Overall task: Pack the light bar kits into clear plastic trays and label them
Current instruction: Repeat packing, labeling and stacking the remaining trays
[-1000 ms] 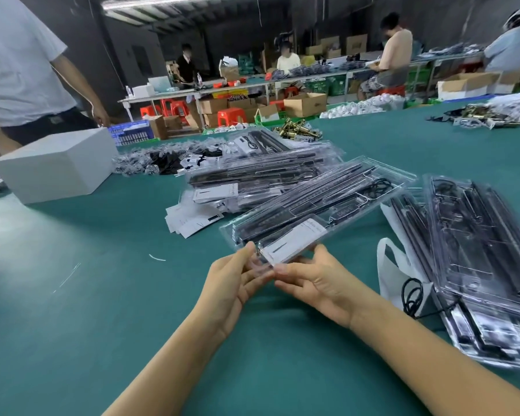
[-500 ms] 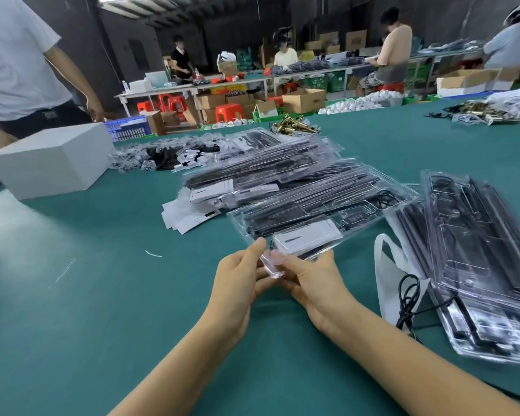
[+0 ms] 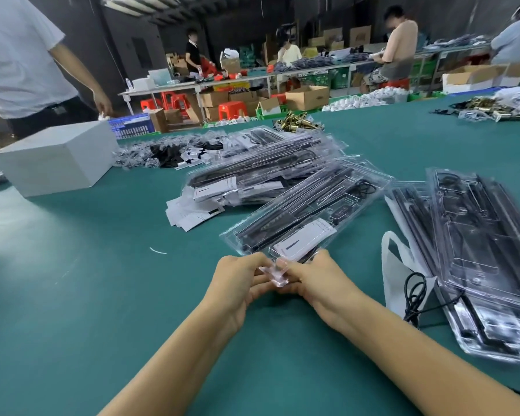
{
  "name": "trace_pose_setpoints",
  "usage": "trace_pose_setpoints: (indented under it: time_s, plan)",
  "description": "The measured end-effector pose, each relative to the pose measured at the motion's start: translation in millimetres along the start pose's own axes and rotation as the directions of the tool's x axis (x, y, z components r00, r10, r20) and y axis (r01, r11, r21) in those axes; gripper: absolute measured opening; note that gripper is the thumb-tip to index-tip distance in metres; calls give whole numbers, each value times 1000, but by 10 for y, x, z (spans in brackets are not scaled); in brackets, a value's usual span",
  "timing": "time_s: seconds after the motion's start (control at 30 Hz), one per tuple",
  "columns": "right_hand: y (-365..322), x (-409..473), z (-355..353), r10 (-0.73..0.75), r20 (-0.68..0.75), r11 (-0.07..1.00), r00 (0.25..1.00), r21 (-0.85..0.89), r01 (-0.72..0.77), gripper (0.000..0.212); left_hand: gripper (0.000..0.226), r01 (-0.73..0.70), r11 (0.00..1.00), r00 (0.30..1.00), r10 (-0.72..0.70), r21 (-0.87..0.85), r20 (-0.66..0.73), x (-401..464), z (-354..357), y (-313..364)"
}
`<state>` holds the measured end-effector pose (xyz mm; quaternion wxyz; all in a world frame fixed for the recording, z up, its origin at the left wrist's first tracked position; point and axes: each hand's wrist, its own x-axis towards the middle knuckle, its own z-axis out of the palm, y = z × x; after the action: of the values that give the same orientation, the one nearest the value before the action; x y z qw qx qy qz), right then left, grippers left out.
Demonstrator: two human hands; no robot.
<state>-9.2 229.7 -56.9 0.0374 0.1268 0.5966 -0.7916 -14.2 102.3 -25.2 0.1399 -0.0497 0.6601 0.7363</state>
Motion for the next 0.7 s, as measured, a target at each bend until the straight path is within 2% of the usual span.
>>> trace_pose_setpoints:
  time_s: [0.07,0.13,0.23,0.37,0.47,0.53,0.57,0.7]
  plan:
    - [-48,-12,-22,43,85,998,995,51,-48,45,39,15,1000,1000,-15,-20,-4,19,-16,5]
    - [-94,-12,-77,81,202,990,976,93,-101,46,27,32,998,999,-32,-51,-14,56,-31,4]
    - [-169,-26,-198,119,366,979,923,113,-171,24,9,43,996,999,-44,-74,-3,81,-41,-8]
    - [-196,-38,-250,105,452,980,886,103,-169,21,13,42,995,999,-41,-86,15,94,-39,-12]
    - [-234,-25,-317,157,524,957,837,127,-260,38,23,8,998,1000,-7,-67,21,103,-56,-15]
    - [-255,-17,-335,220,521,929,825,146,-340,45,27,1,1000,999,1,-31,35,108,-93,-32]
    - [-249,-11,-319,239,483,928,842,141,-344,44,26,4,1000,999,-3,-6,46,103,-110,-48]
    - [-165,0,-203,198,250,969,948,97,-228,23,11,27,996,999,-30,83,42,103,-134,-86]
